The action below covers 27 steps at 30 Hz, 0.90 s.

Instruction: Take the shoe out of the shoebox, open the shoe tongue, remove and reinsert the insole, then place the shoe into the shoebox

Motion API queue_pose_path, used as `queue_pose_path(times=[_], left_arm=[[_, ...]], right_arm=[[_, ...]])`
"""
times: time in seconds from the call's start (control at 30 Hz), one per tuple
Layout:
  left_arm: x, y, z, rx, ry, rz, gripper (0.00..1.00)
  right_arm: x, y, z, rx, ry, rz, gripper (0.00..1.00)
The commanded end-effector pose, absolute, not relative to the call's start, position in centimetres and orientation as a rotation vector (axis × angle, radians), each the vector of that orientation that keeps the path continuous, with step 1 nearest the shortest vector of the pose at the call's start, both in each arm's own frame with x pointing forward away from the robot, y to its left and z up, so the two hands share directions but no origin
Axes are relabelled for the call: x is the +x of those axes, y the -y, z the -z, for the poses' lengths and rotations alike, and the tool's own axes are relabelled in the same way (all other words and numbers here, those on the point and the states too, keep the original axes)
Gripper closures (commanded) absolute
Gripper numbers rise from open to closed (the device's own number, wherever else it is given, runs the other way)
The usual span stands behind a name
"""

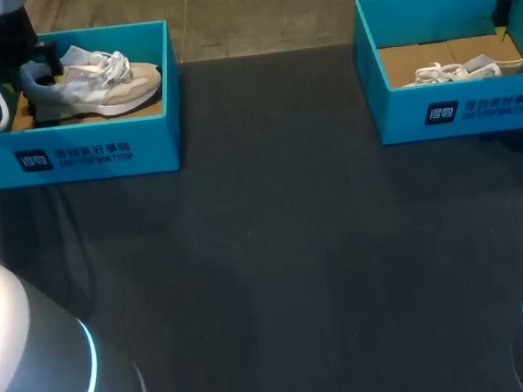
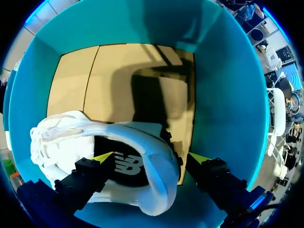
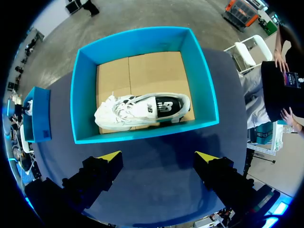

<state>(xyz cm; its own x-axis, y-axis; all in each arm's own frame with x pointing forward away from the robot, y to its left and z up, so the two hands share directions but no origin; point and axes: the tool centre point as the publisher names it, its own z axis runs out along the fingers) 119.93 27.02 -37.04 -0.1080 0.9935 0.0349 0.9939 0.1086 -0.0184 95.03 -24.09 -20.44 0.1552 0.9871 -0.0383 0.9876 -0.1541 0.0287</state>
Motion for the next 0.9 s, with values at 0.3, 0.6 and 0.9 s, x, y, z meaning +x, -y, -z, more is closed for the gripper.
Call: queue_pose_path(times=[0.3,0.6,0.9], left_arm=[[120.3,-27.7,37.3,-2.050,2.335,0.015,0.03],[120.4,-27.9,38.1,-2.026,2.341,0.025,0.09],[120.5,-27.9,38.9,-2.001,2.339,0.035,0.29]], right_arm=[[95.0,24.1,20.5,2.351,-2.010,0.017,0.00],[95.0,24.1,20.5,2.351,-2.010,0.017,0.00],[95.0,24.1,20.5,2.351,-2.010,0.017,0.00]])
